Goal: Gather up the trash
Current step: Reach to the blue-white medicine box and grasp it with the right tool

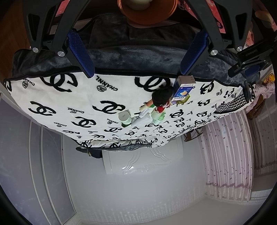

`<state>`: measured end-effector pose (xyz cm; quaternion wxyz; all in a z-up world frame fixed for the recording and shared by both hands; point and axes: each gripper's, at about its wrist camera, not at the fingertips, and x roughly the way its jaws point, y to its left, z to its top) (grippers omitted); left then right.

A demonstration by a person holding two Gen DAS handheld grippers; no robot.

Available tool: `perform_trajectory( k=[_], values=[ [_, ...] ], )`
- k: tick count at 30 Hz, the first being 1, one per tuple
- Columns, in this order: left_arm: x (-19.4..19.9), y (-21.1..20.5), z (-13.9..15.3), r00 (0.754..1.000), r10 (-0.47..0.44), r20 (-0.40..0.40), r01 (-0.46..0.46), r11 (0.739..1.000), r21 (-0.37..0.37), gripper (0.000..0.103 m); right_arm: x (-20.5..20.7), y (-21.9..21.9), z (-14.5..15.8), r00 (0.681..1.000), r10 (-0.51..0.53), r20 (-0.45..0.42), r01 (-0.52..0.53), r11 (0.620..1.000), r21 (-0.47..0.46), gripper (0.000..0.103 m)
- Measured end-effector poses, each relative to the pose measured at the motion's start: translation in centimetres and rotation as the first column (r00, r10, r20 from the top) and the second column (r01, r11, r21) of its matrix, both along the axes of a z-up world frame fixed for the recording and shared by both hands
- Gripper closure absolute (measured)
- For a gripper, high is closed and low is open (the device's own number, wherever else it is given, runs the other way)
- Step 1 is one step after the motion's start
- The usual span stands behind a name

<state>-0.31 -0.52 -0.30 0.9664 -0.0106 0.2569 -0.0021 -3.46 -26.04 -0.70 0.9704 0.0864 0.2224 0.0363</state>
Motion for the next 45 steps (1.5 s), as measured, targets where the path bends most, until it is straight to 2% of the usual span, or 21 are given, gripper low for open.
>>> perform_trajectory(
  k=[8, 13, 19, 24, 30, 36, 37, 39, 43, 45],
  values=[
    [-0.1, -0.1, -0.3, 1.0, 0.006, -0.004, -0.006, 1.0, -0.001, 0.007, 0.5, 0.0, -0.1, 1.0, 0.004, -0.015, -0.004, 1.0, -0.004, 0.005],
    [0.4, 0.2, -1.4, 1.0, 0.001, -0.02, -0.001, 1.0, -0.003, 0.007, 1.2, 1.0, -0.1, 0.998, 0.057, -0.006, -0.057, 0.998, -0.019, 0.005],
    [1.2, 0.7, -2.0, 0.999, 0.001, -0.041, -0.001, 1.0, -0.003, 0.007, 5.7, 3.2, 0.0, 0.988, 0.157, -0.012, -0.157, 0.988, -0.006, 0.005],
    [1.9, 2.3, -2.7, 0.998, 0.035, -0.058, -0.036, 0.999, -0.008, 0.007, 10.6, 6.9, -1.2, 0.964, 0.247, -0.101, -0.249, 0.969, -0.001, 0.006],
    [2.4, 6.2, -3.1, 0.988, 0.136, -0.068, -0.138, 0.99, -0.024, 0.007, 14.3, 13.3, -3.3, 0.931, 0.314, -0.185, -0.319, 0.948, -0.001, 0.008],
    [2.4, 9.1, -3.5, 0.978, 0.192, -0.081, -0.196, 0.979, -0.048, 0.007, 18.3, 17.0, -5.3, 0.905, 0.314, -0.288, -0.32, 0.947, 0.027, 0.032],
    [2.4, 9.4, -3.7, 0.977, 0.198, -0.084, -0.203, 0.978, -0.05, 0.007, 19.0, 17.3, -5.7, 0.896, 0.32, -0.308, -0.321, 0.946, 0.048, 0.042],
    [2.4, 9.7, -3.8, 0.976, 0.2, -0.091, -0.206, 0.977, -0.055, 0.007, 20.3, 17.6, -6.3, 0.888, 0.31, -0.34, -0.308, 0.949, 0.061, 0.042],
    [2.5, 10.0, -3.9, 0.975, 0.201, -0.097, -0.207, 0.976, -0.063, 0.007, 21.5, 17.5, -6.6, 0.893, 0.283, -0.351, -0.269, 0.959, 0.089, 0.039],
    [2.5, 10.0, -3.9, 0.975, 0.199, -0.094, -0.206, 0.976, -0.066, 0.007, 22.0, 16.8, -6.9, 0.882, 0.296, -0.367, -0.242, 0.952, 0.186, 0.03]
  ],
)
